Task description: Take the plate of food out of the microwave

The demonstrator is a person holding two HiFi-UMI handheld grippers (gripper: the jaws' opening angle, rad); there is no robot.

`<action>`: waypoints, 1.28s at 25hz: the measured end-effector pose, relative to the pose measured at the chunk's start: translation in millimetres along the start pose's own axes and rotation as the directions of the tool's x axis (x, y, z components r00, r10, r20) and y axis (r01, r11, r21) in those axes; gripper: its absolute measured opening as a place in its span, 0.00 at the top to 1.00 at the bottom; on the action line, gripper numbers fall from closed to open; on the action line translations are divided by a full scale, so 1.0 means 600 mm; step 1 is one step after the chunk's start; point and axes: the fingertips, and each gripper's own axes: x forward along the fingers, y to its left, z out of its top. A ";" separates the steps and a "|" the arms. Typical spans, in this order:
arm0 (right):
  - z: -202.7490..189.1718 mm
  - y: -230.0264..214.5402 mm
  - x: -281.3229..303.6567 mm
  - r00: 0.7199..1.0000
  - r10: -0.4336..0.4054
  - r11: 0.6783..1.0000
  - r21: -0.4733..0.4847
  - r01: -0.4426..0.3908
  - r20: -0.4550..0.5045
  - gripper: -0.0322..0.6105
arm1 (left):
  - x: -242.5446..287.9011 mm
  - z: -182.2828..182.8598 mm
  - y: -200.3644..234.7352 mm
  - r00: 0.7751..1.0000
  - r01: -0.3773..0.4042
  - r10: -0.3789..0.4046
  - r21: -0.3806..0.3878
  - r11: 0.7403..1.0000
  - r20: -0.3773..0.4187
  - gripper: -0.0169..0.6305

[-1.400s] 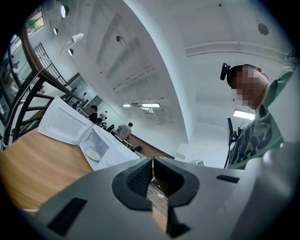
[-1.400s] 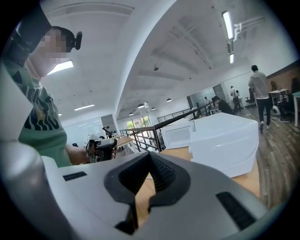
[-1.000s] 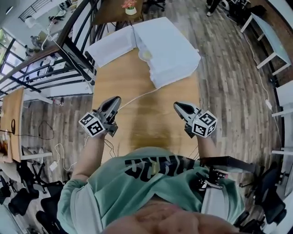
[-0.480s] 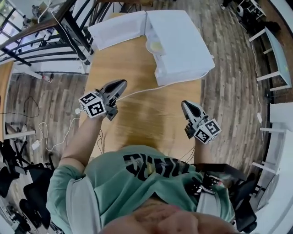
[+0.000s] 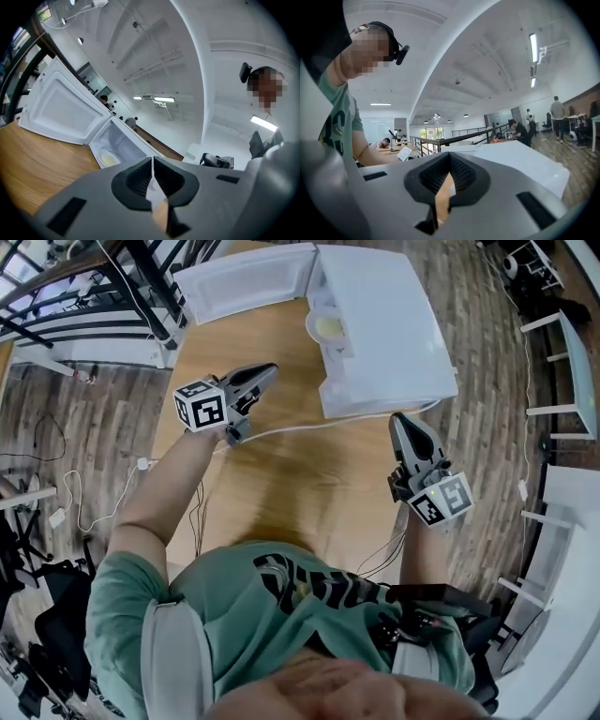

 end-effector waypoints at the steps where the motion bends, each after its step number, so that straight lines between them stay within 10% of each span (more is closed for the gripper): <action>1: 0.012 -0.013 0.017 1.000 -0.011 1.000 -0.011 0.011 0.004 0.94 | 0.014 0.003 0.016 1.000 -0.002 0.002 -0.015 1.000 0.000 0.95; 16: 0.052 -0.161 0.205 0.992 -0.126 0.992 -0.011 0.126 0.017 0.94 | 0.175 -0.035 0.253 0.992 -0.096 0.067 -0.306 0.947 -0.105 0.79; 32: 0.018 -0.194 0.278 0.995 -0.095 0.994 -0.059 0.095 0.009 0.94 | 0.311 -0.085 0.337 0.982 -0.141 0.081 -0.373 0.917 -0.172 0.64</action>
